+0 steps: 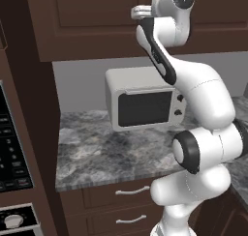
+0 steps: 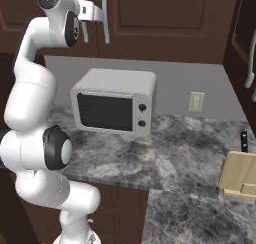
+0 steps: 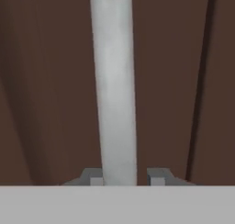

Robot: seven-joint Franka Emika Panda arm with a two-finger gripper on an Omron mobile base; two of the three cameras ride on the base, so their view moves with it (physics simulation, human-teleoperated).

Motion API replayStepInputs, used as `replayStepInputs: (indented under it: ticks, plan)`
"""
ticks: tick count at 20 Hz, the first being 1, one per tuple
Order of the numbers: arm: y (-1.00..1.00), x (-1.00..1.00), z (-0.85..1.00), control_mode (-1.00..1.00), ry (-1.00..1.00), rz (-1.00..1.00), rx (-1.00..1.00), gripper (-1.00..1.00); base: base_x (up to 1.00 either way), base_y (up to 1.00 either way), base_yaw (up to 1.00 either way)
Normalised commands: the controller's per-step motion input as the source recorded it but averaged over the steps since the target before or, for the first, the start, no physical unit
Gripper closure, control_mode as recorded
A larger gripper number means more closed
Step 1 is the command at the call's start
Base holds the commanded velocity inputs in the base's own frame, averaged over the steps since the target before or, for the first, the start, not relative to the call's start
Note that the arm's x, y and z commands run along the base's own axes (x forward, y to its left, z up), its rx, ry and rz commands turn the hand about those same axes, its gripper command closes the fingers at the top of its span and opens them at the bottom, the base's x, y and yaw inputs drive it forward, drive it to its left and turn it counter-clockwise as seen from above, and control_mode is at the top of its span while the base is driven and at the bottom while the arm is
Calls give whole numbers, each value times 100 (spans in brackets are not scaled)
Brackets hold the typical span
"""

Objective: The dining table condiment station is running low on mustard. Refill the condiment station by opening the cabinet and taking the mustard from the cabinet and placing it on the dining table.

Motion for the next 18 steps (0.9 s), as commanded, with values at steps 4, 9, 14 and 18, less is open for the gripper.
replayStepInputs:
  ticks: [4, 9, 14, 18]
  plan:
    - [1, -36, 0, -100, 6, 9, 0, 100, 0, 0, 0]
    - [23, -97, 1, -100, 4, 15, -5, 100, 0, 0, 0]
    - [38, -100, 11, -100, 0, 20, -2, 100, 0, 0, 0]
    - [44, -100, 10, -100, 0, 18, 0, 100, 0, 0, 0]
